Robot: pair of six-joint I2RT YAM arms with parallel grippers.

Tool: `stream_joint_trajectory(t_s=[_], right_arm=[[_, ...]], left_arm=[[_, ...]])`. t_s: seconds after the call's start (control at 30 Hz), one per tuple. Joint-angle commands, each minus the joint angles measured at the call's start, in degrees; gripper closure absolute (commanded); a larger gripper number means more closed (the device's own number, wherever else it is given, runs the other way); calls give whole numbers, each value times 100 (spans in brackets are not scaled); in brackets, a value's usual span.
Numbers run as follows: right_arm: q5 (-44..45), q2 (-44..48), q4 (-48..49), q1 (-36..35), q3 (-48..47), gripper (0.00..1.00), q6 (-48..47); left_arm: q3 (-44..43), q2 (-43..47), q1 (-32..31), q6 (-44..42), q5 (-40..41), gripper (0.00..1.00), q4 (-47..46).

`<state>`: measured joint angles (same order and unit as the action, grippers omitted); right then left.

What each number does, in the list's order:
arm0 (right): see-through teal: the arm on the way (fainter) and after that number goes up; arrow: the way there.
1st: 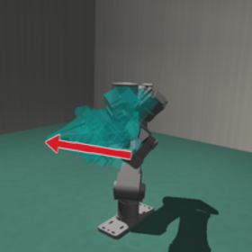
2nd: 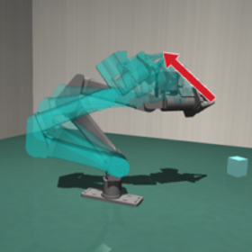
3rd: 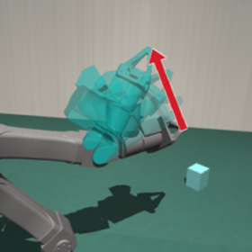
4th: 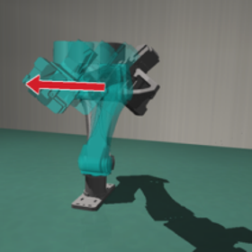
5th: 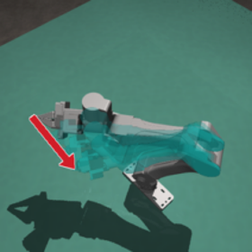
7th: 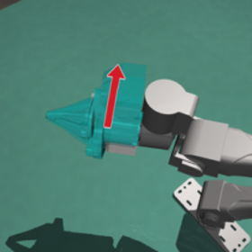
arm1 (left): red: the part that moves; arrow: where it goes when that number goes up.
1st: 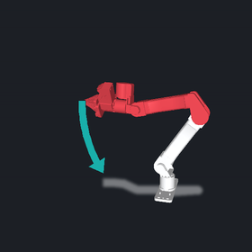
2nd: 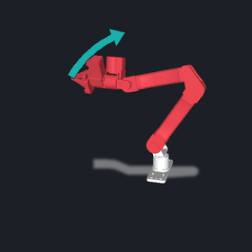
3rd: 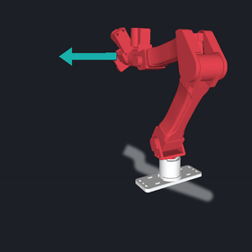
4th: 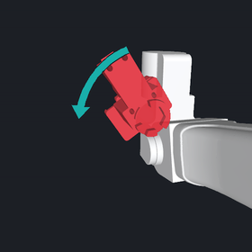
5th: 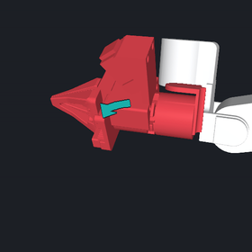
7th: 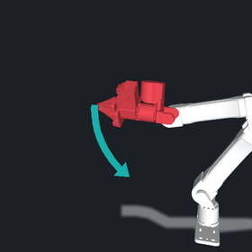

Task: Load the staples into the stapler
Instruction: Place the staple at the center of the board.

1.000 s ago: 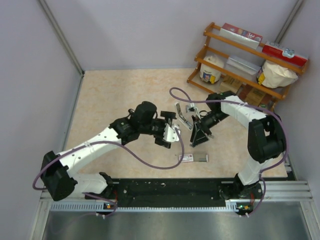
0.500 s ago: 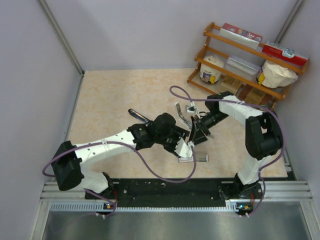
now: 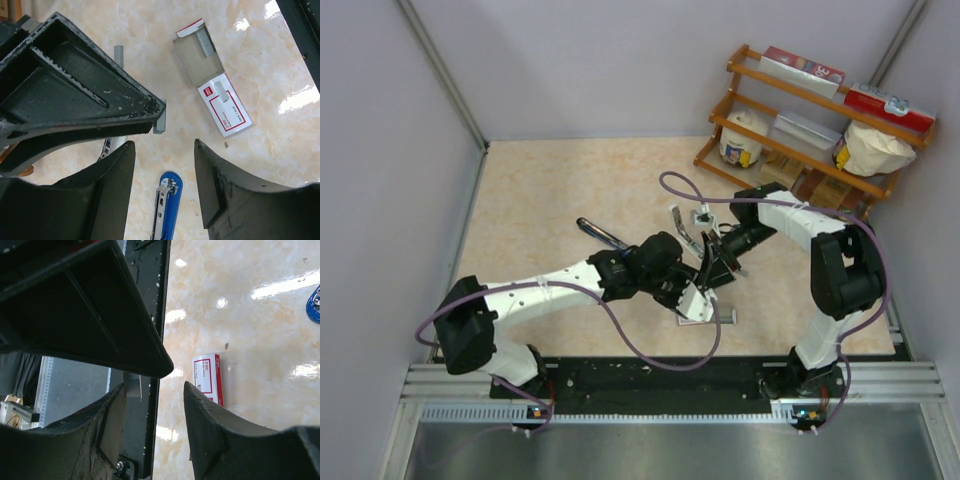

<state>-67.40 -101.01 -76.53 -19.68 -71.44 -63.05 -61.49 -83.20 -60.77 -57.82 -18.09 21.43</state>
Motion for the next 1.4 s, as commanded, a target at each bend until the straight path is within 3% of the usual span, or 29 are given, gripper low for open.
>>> stream_joint_trajectory(t_s=[0.0, 0.4, 0.6, 1.17, 1.37], right_arm=[[-221, -103, -661, 52, -274, 51, -217], [-221, -173, -696, 52, -283, 53, -261], [-239, -173, -732, 52, -309, 53, -287], [-257, -208, -784, 61, -344, 54, -322], [-265, -217, -811, 61, -344, 54, -340]], left_arm=[[-301, -117, -110, 105, -2, 46, -148], [-390, -276, -145, 149, 60, 52, -174], [-416, -329, -154, 166, 42, 60, -157], [-469, -416, -216, 280, 77, 66, -157], [-469, -443, -224, 280, 130, 73, -192]])
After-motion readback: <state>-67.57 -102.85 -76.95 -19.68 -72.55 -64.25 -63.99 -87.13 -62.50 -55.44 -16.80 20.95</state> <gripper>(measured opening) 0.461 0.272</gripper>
